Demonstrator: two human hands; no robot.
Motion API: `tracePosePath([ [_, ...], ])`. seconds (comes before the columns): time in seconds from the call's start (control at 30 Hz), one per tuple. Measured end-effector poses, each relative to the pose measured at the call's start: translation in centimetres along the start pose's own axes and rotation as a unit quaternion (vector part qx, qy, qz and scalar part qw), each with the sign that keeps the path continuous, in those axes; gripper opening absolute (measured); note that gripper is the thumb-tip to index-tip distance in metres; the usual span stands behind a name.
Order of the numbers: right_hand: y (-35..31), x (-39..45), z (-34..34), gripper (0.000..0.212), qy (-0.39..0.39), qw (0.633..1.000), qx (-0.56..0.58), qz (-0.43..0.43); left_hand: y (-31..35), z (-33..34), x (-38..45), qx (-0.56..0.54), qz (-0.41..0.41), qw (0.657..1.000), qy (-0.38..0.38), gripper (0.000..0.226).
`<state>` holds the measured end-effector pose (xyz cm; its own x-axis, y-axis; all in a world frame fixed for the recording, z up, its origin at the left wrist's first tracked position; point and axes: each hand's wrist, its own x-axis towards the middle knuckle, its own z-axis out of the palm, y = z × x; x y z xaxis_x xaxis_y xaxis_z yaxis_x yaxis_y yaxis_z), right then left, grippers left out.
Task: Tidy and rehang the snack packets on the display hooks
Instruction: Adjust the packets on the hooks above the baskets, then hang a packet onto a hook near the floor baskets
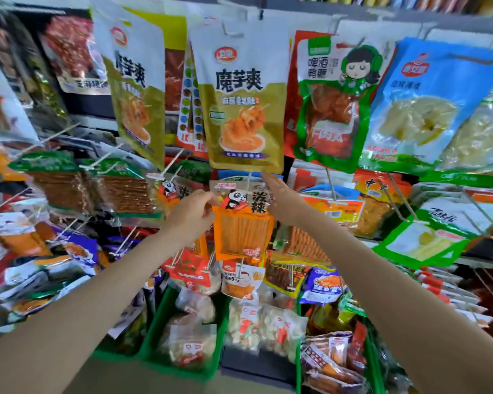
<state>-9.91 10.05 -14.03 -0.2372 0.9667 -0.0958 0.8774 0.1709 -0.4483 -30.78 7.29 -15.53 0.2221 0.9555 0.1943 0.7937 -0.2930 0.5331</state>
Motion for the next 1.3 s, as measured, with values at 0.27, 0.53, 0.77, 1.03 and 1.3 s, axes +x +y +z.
tracePosePath([
  [0.27,-1.2,2.0,1.4,0.023,0.090,0.995,0.031,0.026,-1.6,-0.7,0.0,-0.009,0.010,1.000,0.027,0.022],
  [0.53,-0.4,-3.6,-0.1,0.014,-0.025,0.996,0.063,-0.053,1.9,2.9,-1.7,0.000,0.207,0.976,0.066,0.026],
  [0.77,4.6,-7.1,-0.4,0.019,-0.085,0.995,0.058,0.012,5.8,8.0,-0.3,-0.028,0.174,0.979,-0.105,0.013],
  [1.03,19.7,-17.5,-2.2,0.013,-0.119,0.974,0.107,0.157,17.2,19.4,-0.1,-0.047,0.158,0.930,-0.328,0.016],
  [1.3,41.2,-31.8,-3.3,0.021,0.026,0.954,0.027,0.298,36.7,37.7,-2.1,0.026,0.234,0.906,-0.350,0.013],
])
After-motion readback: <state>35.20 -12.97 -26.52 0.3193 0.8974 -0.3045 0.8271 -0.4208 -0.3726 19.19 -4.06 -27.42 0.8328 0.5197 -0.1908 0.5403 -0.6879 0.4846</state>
